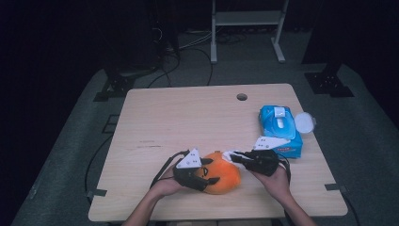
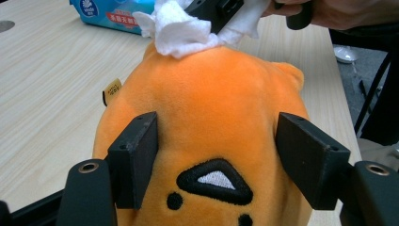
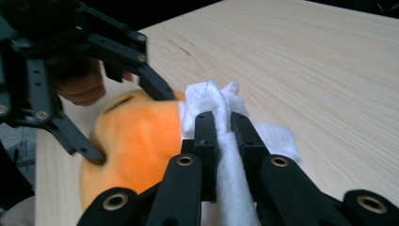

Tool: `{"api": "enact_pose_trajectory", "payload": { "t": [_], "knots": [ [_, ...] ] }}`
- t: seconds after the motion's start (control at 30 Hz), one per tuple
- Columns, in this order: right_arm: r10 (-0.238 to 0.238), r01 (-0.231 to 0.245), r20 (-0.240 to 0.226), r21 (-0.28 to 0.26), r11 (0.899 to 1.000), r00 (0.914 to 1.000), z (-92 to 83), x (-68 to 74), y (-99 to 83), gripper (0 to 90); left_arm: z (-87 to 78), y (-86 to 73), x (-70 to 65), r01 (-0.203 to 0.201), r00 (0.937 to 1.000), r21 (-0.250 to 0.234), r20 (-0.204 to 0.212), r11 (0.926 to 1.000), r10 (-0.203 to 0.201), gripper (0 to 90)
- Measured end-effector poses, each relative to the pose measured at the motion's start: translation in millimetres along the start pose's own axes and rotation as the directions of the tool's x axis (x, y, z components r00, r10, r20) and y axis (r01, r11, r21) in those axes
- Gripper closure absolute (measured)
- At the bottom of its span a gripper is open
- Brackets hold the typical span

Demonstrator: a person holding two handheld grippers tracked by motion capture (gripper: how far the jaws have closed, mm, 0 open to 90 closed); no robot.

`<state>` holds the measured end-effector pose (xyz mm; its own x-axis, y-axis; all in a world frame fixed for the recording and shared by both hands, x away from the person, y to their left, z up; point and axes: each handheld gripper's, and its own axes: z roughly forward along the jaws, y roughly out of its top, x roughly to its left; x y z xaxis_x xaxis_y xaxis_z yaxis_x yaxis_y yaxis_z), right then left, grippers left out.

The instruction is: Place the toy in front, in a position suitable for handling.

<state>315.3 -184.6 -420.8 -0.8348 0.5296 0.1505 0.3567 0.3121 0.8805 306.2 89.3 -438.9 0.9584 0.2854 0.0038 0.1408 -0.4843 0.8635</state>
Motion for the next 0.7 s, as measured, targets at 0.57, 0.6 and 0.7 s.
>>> {"api": "enact_pose_trajectory", "payload": {
  "t": [0.57, 0.6, 0.7],
  "knots": [
    [-0.036, 0.039, -0.077, 0.038, 0.999, 0.9964, 5.7, 10.6, -2.9, 81.2, -10.2, -2.1, 14.9, 0.127, 0.9918, 0.001, -0.011, 0.9919, -0.127, 8.1],
    [-0.03, 0.034, -0.083, 0.045, 0.998, 0.9961, 5.0, 9.6, -3.2, 81.2, -8.5, -3.4, 15.7, 0.148, 0.989, 0.003, -0.009, 0.989, -0.148, 8.1],
    [-0.031, 0.034, -0.074, 0.041, 0.999, 0.9968, 3.9, 11.7, -2.4, 81.3, -3.0, -4.4, 12.6, 0.139, 0.9903, 0.033, -0.008, 0.9898, -0.139, 11.4]
  ]
}}
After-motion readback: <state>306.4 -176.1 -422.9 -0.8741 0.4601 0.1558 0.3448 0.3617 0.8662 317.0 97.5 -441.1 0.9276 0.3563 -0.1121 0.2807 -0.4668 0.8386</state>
